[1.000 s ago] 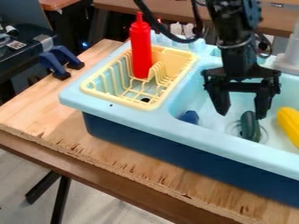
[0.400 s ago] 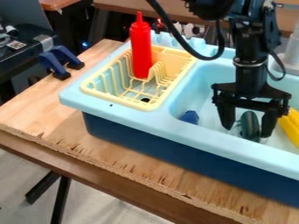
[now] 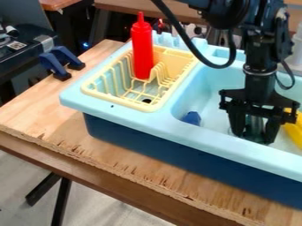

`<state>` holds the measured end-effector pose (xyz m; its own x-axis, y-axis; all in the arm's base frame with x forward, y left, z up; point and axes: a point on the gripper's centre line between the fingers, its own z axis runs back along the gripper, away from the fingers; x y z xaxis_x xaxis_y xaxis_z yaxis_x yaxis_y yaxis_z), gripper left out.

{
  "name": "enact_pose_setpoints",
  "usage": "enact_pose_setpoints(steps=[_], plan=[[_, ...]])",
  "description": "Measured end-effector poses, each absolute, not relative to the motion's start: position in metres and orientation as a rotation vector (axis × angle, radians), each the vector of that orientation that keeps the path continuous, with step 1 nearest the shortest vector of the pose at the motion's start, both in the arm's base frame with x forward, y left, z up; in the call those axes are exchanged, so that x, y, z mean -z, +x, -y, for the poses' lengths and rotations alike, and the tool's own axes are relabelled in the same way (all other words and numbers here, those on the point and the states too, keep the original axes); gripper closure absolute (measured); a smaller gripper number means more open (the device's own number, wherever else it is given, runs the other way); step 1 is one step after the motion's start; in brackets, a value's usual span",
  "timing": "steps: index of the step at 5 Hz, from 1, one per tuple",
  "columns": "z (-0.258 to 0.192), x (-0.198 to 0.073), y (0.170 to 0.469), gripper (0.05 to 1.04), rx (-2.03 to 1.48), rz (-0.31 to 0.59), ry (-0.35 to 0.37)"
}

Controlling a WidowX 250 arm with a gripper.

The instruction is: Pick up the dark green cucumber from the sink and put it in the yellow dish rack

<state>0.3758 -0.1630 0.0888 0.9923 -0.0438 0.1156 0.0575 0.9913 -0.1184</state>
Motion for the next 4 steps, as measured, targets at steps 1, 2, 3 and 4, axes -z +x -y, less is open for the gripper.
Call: enact_pose_setpoints(steps=[1,2,3,4], plan=[[0.161,-0.089,0.376,0.567,0.048,0.118,-0.108],[0.159,-0.091,0.372,0.567,0.060,0.120,-0.125],[0.155,-0.113,0.366,0.567,0.135,0.183,-0.233],[0.149,-0.144,0.358,0.567,0.163,0.273,-0.304]])
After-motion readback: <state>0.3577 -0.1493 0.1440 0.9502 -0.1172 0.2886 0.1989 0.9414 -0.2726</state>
